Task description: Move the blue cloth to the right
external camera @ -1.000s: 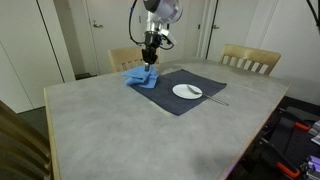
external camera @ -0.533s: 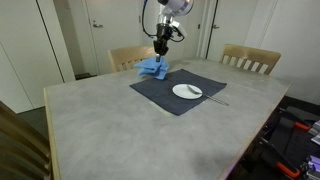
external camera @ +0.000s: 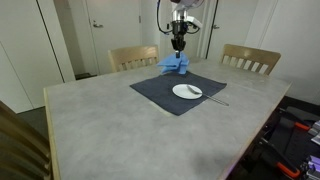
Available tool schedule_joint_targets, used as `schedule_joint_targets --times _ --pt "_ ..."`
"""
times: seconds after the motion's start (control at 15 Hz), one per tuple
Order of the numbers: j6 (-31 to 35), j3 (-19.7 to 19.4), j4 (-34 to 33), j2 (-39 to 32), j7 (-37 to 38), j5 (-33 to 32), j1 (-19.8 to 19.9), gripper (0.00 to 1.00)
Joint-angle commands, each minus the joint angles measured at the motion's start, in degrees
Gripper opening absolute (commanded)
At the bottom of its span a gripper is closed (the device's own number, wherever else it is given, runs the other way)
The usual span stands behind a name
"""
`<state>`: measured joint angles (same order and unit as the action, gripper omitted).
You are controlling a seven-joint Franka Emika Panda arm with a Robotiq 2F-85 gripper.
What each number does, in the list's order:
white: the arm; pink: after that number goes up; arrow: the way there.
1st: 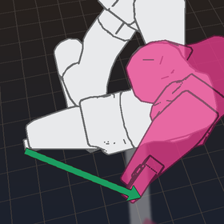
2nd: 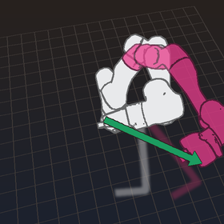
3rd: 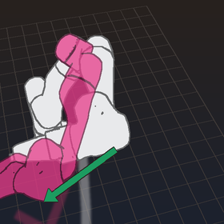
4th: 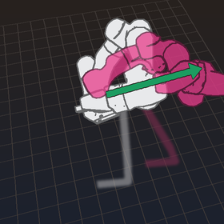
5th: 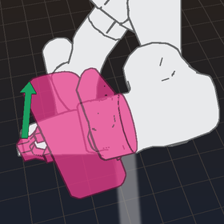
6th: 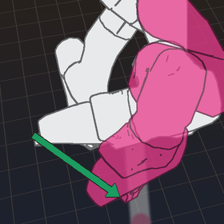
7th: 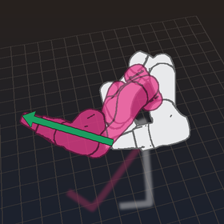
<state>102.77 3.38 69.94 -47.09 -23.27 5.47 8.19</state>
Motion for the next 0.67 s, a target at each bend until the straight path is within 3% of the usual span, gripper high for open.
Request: schedule_joint_targets --times 0.0,0.33,0.6 --pt "2.0 -2.0 7.7 3.7 2.6 -1.9 0.1 0.02" --pt "15.6 -5.6 17.4 6.4 12.4 -3.1 -1.0 0.02" --pt "22.1 -8.6 23.7 9.2 19.7 -6.8 -2.3 0.02"
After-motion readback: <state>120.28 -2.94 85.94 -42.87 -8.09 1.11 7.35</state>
